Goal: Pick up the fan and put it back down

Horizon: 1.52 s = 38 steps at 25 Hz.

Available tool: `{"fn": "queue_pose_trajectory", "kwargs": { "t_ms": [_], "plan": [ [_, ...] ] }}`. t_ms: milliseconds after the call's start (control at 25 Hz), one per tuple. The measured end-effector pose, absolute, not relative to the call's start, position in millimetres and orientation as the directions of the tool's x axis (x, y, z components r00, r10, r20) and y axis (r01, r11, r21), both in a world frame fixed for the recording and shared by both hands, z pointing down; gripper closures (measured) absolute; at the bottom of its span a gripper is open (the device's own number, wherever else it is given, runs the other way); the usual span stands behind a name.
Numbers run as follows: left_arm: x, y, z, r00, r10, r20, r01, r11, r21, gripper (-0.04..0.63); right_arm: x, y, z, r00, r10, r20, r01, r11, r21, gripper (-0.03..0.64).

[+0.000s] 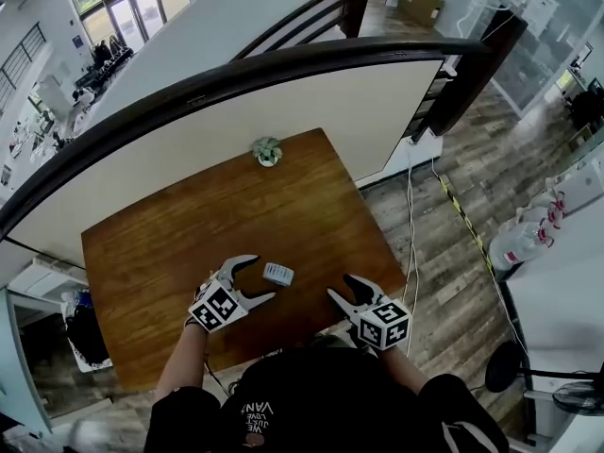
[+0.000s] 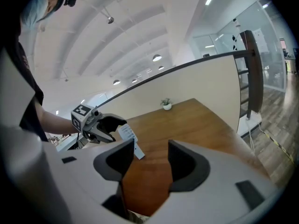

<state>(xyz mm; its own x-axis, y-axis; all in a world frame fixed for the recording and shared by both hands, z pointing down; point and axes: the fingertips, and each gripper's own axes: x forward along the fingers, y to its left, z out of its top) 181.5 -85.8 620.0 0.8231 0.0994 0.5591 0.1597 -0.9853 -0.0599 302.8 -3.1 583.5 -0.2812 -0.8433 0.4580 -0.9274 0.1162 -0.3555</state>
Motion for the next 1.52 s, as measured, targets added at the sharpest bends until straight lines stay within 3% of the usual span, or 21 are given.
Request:
{"fn": "queue_pose_trajectory", "kwargs": {
  "t_ms": [480,520,600,920,1240,1520],
  "plan": [
    [221,-71,637,0.66,0.238,0.713,0.359,-0.933,-0.02,0.255,345,-26,608,-0.468,-0.733,0.494,-0.871,0.29,-0.395,0.42],
    [224,-70,638,0.652,0.238,0.72,0.362,-0.932,-0.019,0.265,347,-28,609,-0.482,-0.721,0.499,-0.867,0.307,-0.393,0.42],
    [228,-69,639,0.65,0.229,0.724,0.352,-0.936,-0.02,0.37,351,-33,608,-0.504,-0.702,0.503,-0.858,0.339,-0.386,0.42],
    [200,-91,639,0.685,0.099,0.722,0.161,-0.987,-0.018,0.391,332,-65,597,-0.54,-0.696,0.472,-0.837,0.385,-0.389,0.42],
    [120,-138,607,0.753,-0.089,0.652,-0.104,-0.994,-0.015,0.391,263,-87,595,-0.566,-0.681,0.465,-0.821,0.415,-0.392,0.42],
    [31,-189,589,0.721,-0.234,0.652,-0.252,-0.965,-0.068,0.391,186,-110,588,-0.604,-0.657,0.452,-0.795,0.459,-0.397,0.42]
  ]
}}
